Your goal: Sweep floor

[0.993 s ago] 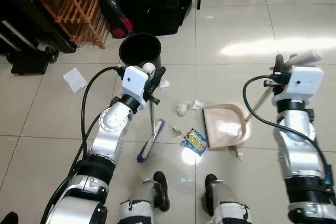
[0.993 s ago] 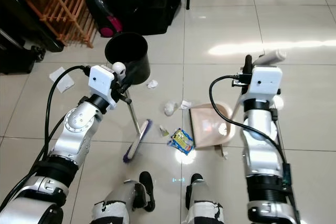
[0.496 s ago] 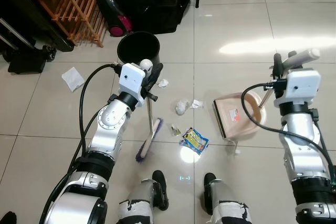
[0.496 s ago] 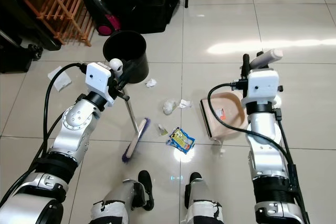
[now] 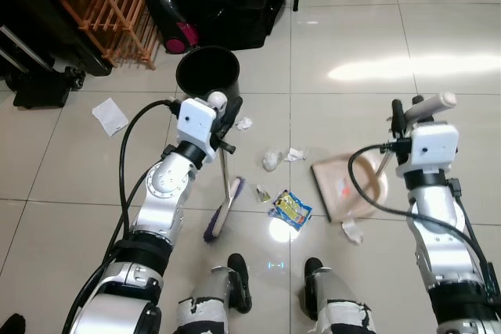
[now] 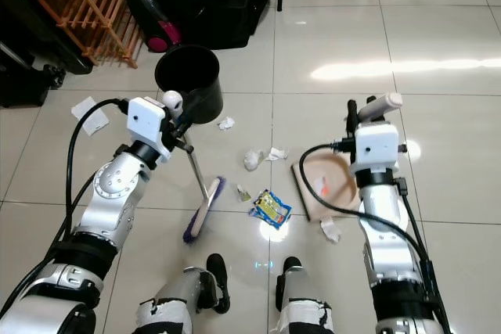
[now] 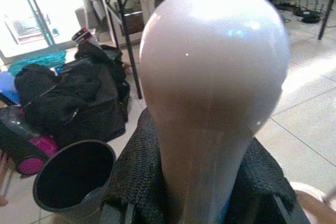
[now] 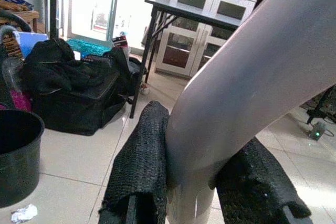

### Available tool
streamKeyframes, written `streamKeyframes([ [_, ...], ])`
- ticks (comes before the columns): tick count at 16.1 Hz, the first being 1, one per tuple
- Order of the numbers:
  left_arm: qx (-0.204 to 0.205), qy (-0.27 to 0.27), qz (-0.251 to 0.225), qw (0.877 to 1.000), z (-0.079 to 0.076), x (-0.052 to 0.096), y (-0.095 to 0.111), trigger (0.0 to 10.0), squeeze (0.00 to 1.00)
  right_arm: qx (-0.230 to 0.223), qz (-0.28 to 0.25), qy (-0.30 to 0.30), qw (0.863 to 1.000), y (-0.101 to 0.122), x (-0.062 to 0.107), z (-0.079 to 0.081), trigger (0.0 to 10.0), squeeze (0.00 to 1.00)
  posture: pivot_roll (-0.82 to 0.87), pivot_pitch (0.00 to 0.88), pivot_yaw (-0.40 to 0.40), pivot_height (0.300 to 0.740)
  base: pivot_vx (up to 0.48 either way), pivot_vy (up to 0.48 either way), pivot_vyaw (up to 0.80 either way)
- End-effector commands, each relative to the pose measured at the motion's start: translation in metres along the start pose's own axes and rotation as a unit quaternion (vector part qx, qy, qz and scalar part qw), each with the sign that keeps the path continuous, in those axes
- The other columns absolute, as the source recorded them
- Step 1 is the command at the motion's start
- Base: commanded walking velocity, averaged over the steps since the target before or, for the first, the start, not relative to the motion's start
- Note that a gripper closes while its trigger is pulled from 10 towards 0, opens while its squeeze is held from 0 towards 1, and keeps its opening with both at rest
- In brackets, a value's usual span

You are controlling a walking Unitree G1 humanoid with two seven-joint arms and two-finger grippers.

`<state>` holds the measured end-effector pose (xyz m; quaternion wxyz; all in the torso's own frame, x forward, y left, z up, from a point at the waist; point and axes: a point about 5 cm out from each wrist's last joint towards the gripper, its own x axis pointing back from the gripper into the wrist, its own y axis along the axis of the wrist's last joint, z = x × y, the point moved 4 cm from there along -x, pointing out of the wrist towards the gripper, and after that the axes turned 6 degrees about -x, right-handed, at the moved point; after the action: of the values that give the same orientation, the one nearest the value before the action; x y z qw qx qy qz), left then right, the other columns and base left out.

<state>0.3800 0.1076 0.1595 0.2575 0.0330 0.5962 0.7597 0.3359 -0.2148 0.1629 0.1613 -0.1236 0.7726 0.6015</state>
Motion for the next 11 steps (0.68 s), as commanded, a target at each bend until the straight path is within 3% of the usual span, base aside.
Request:
streamKeyframes([
  [1,0.018,0.017,0.019,1.000,0.004,0.009,-0.011,10.0,0.00,0.013,-0.029,-0.001,0.999,0.013,-0.002,-0.004,10.0,0.00,-0.02,0.343,0.106,0.740,0.000,0.000,0.00],
  [4,0.027,0.031,0.019,0.999,0.004,0.010,-0.011,10.0,0.00,0.012,-0.028,-0.009,0.999,0.017,-0.004,-0.014,10.0,0.00,-0.03,0.313,0.093,0.740,0.000,0.000,0.00],
  [11,0.022,0.055,0.013,0.998,0.008,0.005,-0.008,10.0,0.00,0.023,0.027,-0.026,0.999,-0.015,0.017,-0.003,10.0,0.00,-0.01,0.300,0.083,0.740,0.000,0.000,0.00],
])
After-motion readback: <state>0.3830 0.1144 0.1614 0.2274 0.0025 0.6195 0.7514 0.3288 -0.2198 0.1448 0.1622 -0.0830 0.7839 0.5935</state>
